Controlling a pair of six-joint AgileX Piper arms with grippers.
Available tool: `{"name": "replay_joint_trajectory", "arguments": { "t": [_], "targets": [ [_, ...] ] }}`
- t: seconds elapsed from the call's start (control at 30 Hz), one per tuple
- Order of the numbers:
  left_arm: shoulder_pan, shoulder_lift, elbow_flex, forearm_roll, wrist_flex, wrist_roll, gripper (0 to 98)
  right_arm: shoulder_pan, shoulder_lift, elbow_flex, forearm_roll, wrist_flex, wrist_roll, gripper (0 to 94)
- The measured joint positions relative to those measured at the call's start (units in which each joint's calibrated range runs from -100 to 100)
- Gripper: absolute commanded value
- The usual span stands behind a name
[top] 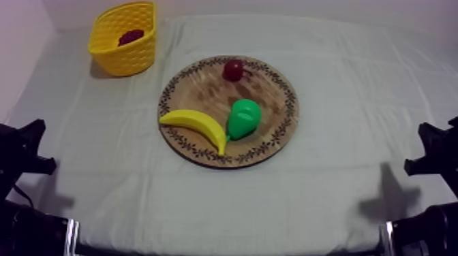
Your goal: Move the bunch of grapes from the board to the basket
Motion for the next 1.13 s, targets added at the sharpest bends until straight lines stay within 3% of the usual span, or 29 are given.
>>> {"name": "replay_joint_trajectory", "arguments": {
  "t": [0.53, 1.13],
  "targets": [
    [0.59, 0.0, -0.26, -0.94, 0.6, 11.85, 0.1, 0.0, 0.0, 0.0, 0.0, 0.0, 0.0, 0.5],
    [0.84, 0.0, -0.26, -0.98, 0.6, 12.51, 0.1, 0.0, 0.0, 0.0, 0.0, -0.06, 0.0, 0.5]
  ]
}}
